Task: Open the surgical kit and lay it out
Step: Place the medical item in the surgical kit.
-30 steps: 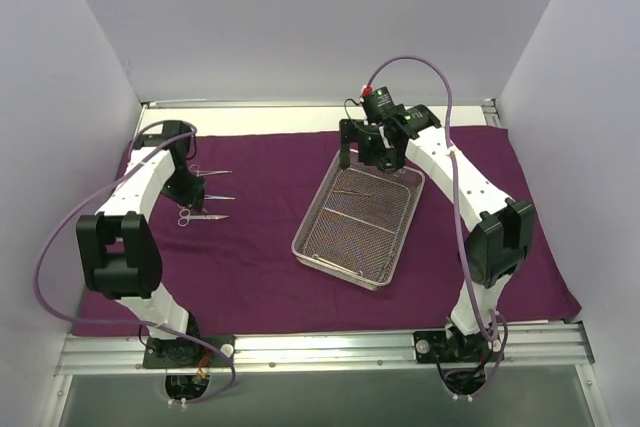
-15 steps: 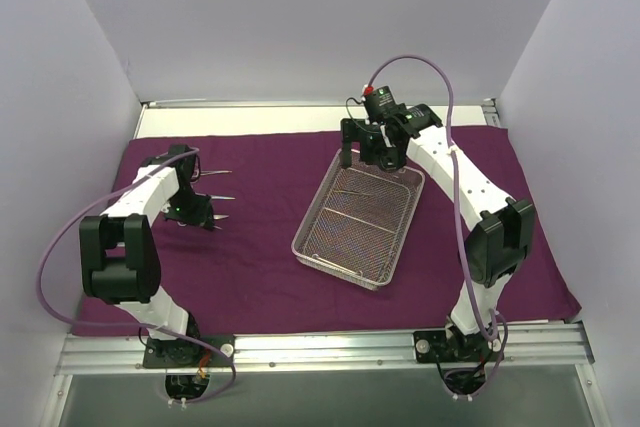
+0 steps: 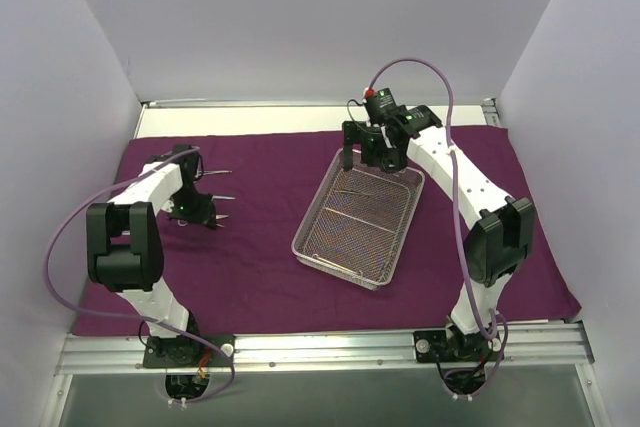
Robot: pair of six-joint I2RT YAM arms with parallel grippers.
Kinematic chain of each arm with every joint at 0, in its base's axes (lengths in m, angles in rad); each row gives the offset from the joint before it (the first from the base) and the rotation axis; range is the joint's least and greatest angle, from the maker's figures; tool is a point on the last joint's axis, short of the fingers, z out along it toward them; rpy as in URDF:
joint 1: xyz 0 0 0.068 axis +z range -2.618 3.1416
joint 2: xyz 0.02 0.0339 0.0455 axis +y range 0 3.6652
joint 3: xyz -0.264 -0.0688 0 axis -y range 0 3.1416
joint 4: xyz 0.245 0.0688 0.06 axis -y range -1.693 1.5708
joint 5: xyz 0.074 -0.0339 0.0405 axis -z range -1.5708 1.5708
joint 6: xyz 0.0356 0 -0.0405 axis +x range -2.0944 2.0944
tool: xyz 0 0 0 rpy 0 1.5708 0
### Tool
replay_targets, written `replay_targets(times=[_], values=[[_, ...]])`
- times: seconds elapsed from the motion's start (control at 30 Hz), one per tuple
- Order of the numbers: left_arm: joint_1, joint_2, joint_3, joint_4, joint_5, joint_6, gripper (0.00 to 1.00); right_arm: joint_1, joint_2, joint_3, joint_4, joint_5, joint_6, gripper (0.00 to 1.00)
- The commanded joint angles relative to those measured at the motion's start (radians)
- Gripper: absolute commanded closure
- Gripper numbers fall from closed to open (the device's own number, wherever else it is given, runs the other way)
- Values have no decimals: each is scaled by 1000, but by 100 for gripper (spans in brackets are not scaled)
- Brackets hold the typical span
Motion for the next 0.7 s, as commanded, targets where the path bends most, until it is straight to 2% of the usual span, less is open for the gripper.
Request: replay_targets(times=[0.0, 0.5, 0.67], values=[[40, 26, 38, 22, -16, -34, 98, -15, 17, -11, -17, -3, -15, 0], [63, 80, 34, 10, -6, -7, 98, -30, 35, -5, -16, -21, -12, 0], [65, 35, -40, 40, 1, -36, 98, -32, 35, -9, -14, -23, -12, 0]])
